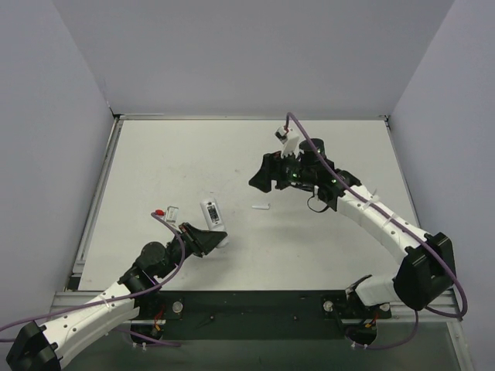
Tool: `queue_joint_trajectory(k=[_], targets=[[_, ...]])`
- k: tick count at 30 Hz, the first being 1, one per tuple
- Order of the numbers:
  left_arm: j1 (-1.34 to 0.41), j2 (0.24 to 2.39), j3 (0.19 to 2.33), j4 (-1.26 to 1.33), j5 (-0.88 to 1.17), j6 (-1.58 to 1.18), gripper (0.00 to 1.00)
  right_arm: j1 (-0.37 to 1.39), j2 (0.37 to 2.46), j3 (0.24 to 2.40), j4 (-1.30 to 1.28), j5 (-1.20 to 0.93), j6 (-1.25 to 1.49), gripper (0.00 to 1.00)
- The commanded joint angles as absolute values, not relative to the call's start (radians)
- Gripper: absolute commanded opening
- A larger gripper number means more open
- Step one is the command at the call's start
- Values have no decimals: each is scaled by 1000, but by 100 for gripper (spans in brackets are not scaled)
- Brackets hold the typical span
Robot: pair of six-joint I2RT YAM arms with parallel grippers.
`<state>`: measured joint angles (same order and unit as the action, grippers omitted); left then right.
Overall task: Load the batteries into the remote control
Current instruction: Adjust the battery cover at the center of the board.
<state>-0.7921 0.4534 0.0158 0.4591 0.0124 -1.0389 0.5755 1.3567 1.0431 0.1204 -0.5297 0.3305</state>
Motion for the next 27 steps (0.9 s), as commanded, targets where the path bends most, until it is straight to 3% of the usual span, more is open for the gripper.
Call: queue_joint_trajectory(k=[1, 7, 14, 27], targets=[[-793, 456, 0, 486, -15, -1031, 0, 526, 1440, 1127, -69, -459, 212, 68], [-790, 476, 0, 486, -12, -1022, 0, 488, 1707, 1322, -332, -471, -41, 67], [-787, 471, 5, 472, -8, -1014, 0, 494, 1934, 1453, -393, -430, -127, 66], [-784, 491, 15, 479, 0, -1006, 0, 581, 2088, 1551, -430, -376, -196, 65]])
